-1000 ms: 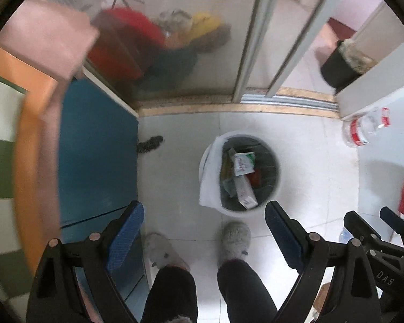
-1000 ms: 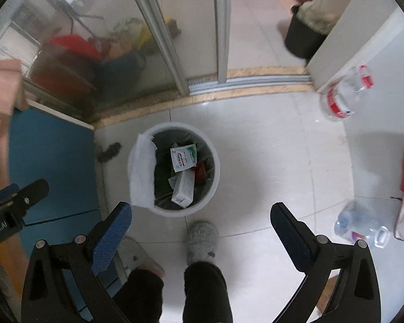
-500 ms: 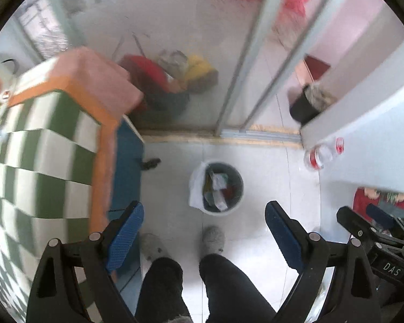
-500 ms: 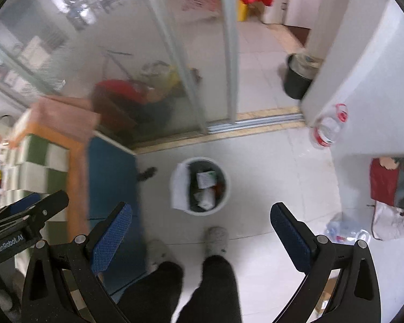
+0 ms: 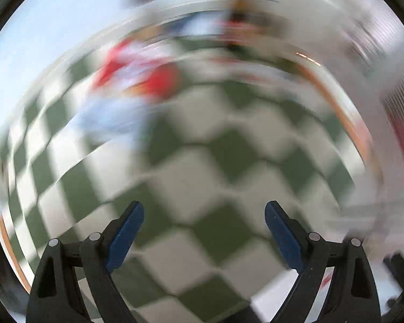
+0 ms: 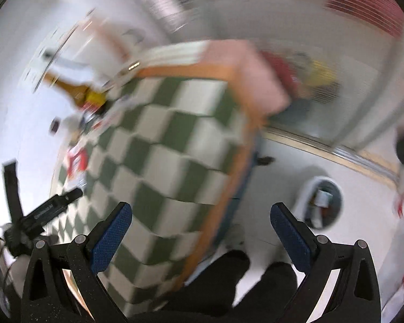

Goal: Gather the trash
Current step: 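Move both tools back up toward the counter, then grasp the clear plastic wrapper with the left tool while the right tool grasps the white bag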

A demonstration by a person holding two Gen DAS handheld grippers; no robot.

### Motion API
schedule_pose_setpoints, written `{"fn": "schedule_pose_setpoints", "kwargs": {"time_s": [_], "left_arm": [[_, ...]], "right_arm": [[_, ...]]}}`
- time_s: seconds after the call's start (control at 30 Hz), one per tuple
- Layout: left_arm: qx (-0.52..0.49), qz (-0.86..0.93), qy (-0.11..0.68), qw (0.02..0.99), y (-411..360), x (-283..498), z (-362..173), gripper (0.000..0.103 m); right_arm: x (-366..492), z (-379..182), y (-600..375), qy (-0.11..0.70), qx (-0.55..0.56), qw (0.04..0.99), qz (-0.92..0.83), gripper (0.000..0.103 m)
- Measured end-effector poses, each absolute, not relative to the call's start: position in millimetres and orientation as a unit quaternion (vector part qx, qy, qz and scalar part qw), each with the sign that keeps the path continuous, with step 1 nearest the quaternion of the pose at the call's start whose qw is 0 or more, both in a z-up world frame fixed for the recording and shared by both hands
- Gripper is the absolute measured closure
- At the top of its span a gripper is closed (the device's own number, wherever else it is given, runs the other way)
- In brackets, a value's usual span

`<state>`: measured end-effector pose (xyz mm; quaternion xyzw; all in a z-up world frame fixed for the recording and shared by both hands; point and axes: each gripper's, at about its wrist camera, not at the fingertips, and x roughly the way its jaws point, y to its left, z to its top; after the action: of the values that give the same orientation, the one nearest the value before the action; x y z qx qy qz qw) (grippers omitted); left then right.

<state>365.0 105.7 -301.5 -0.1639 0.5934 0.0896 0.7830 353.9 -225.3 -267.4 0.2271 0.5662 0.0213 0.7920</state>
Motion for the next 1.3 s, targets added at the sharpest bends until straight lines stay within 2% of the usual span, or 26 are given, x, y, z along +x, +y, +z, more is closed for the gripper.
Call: {"fn": "schedule_pose_setpoints", "kwargs": {"time_s": [0.1,0.17,0.3,0.53,0.57,0.6,0.63,0.7,0.77,0.83,0.87,0.93,1.0,1.3], "left_arm": [[-0.283,0.150,0.576,0.752,196,355,-335,0.012],[-0.317,0.175,0.567,0.740,230,355,-352,0.012],[-0.349,0.194,0.558,0.727,263,378,-382,0.012],[-0.326,0.208,0.544,0.745,268,428,-386,0.011],[-0.312,0.219,0.544,0.748,268,434,-387,0.014],[-0.298,0.229,0.543,0.751,269,439,-387,0.027],[-0.277,0.238,0.543,0.756,269,444,-385,0.033],[-0.246,0.250,0.544,0.762,269,451,-384,0.058],[-0.227,0.252,0.541,0.769,271,454,-382,0.074],[-0.217,0.252,0.537,0.775,276,452,-381,0.085],[-0.212,0.252,0.531,0.780,278,450,-377,0.095],[-0.202,0.254,0.518,0.791,283,443,-367,0.097],[-0.194,0.249,0.505,0.803,283,436,-353,0.099],[-0.167,0.206,0.455,0.850,232,415,-270,0.103]], "right_arm": [[406,-278,-170,0.575,0.216,0.788,0.044,0.000],[447,-290,-134,0.582,0.211,0.783,0.053,0.000],[520,-320,-86,0.581,0.194,0.789,0.043,0.000],[616,-351,-54,0.557,0.119,0.821,-0.035,0.000],[624,-356,-49,0.558,0.105,0.822,-0.042,0.000],[633,-362,-46,0.562,0.091,0.821,-0.048,0.000],[642,-370,-42,0.566,0.082,0.819,-0.049,0.000],[654,-387,-31,0.585,0.061,0.807,-0.052,0.000],[657,-389,-15,0.576,0.013,0.815,-0.058,0.000],[654,-387,-6,0.562,0.001,0.826,-0.048,0.005],[653,-385,-3,0.558,0.000,0.829,-0.042,0.013],[648,-380,9,0.547,-0.018,0.837,-0.014,0.039],[644,-376,21,0.547,-0.033,0.837,0.008,0.100],[584,-308,-27,0.498,0.083,0.861,0.065,0.100]]}}
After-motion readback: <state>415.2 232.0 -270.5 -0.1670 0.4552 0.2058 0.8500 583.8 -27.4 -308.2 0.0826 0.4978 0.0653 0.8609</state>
